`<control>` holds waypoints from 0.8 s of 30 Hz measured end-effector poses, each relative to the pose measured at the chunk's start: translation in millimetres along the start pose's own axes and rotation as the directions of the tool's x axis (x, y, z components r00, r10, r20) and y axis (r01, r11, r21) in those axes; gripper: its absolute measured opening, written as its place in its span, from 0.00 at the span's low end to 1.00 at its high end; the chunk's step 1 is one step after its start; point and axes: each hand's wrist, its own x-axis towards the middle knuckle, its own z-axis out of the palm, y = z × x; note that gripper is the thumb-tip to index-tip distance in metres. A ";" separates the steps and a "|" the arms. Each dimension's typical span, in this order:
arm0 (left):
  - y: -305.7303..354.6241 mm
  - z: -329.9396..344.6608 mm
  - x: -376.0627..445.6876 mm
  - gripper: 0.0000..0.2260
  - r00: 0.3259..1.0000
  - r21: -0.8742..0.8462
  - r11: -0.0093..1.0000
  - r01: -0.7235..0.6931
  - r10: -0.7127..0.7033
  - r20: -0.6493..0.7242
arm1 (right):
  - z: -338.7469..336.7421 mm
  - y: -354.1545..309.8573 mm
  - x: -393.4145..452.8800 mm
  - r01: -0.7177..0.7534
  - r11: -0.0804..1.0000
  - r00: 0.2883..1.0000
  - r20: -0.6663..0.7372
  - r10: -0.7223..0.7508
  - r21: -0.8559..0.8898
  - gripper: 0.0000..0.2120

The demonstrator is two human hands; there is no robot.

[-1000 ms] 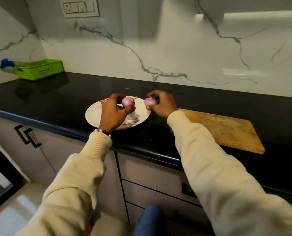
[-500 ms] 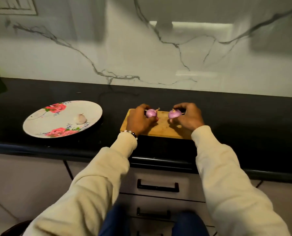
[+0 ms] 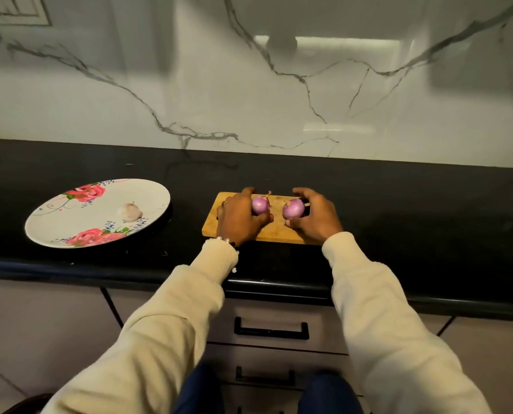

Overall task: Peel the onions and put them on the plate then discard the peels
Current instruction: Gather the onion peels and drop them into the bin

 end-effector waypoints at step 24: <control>-118.4 -181.9 -86.1 0.06 0.746 -0.337 0.928 0.161 -0.338 -0.574 | 229.5 -186.2 16.5 0.536 0.829 0.789 0.445 -0.423 -0.161 0.23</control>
